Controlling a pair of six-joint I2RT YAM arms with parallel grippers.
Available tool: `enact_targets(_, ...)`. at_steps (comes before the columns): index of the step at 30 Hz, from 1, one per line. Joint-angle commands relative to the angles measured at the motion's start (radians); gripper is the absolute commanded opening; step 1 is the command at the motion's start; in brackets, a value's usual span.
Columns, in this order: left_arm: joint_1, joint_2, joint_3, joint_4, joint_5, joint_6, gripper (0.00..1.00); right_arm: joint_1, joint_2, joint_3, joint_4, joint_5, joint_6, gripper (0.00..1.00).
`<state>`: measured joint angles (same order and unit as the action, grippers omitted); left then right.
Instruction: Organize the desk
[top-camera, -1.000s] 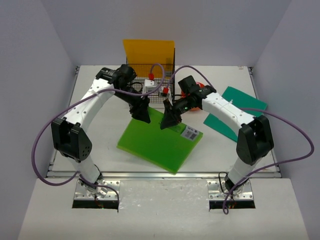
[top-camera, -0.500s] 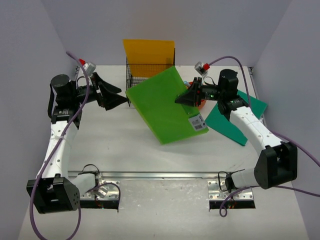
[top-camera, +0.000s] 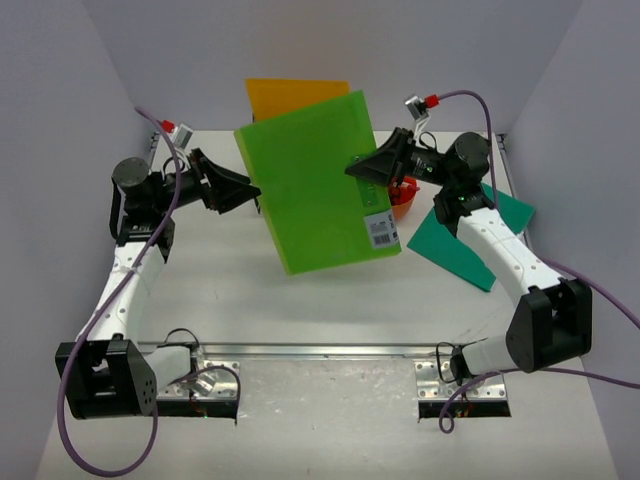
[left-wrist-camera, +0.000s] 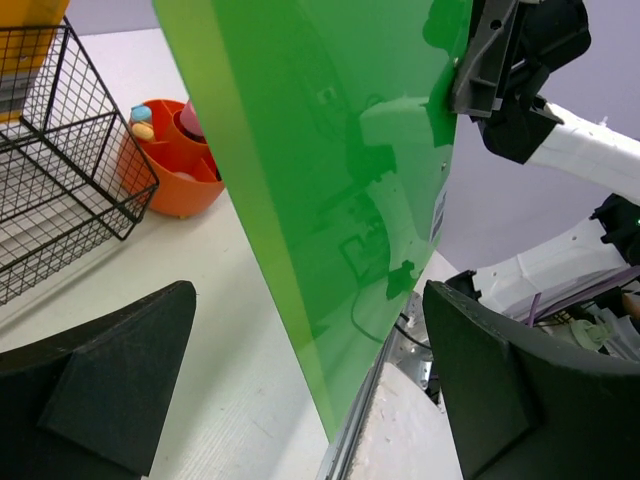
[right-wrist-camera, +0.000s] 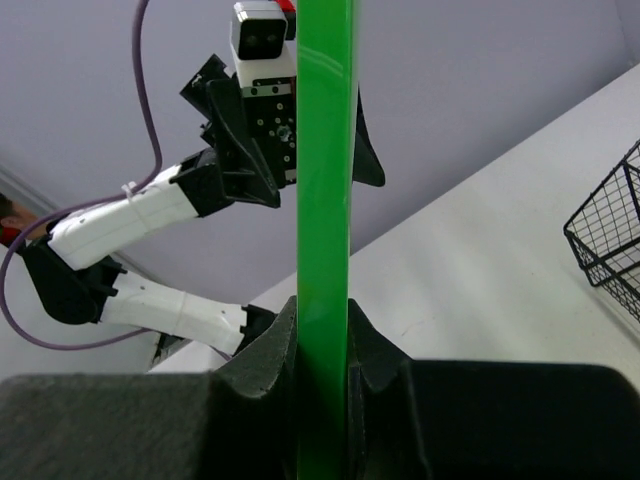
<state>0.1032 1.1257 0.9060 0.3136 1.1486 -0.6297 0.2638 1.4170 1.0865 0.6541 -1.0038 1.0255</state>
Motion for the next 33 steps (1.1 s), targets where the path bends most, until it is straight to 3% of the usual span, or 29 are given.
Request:
enact_targets(1, -0.066, 0.009, -0.008, 0.134, -0.047, -0.090, 0.94, 0.000, -0.010, 0.069, 0.132, 0.028, 0.083, 0.00)
enact_targets(6, -0.158, 0.034, -0.010, 0.262, -0.064, -0.180, 0.88, 0.002, -0.006, 0.064, 0.134, 0.037, 0.095, 0.00)
enact_targets(9, -0.213, 0.065, 0.004, 0.330, -0.089, -0.217, 0.70, 0.002, 0.000, 0.066, 0.145, 0.051, 0.106, 0.00)
enact_targets(12, -0.239, 0.080, 0.039, 0.322, -0.116, -0.205, 0.38, 0.000, -0.005, 0.073, 0.122, 0.068, 0.071, 0.00)
enact_targets(14, -0.250, 0.081, 0.101, 0.244, -0.149, -0.143, 0.03, 0.000, -0.011, 0.097, 0.043, 0.099, 0.013, 0.00)
enact_targets(15, -0.254, 0.081, 0.129, 0.160, -0.179, -0.099, 0.00, 0.000, -0.013, 0.112, -0.023, 0.120, -0.036, 0.00)
enact_targets(18, -0.269, 0.081, 0.247, -0.052, -0.289, 0.089, 0.00, 0.001, -0.006, 0.175, -0.222, 0.185, -0.210, 0.00)
enact_targets(24, -0.272, 0.143, 0.422, -0.327, -0.468, 0.301, 0.00, 0.065, 0.015, 0.285, -0.558, 0.356, -0.708, 0.00)
enact_targets(33, -0.272, 0.208, 0.539, -0.410, -0.565, 0.431, 0.00, 0.082, 0.017, 0.274, -0.692, 0.381, -0.946, 0.00)
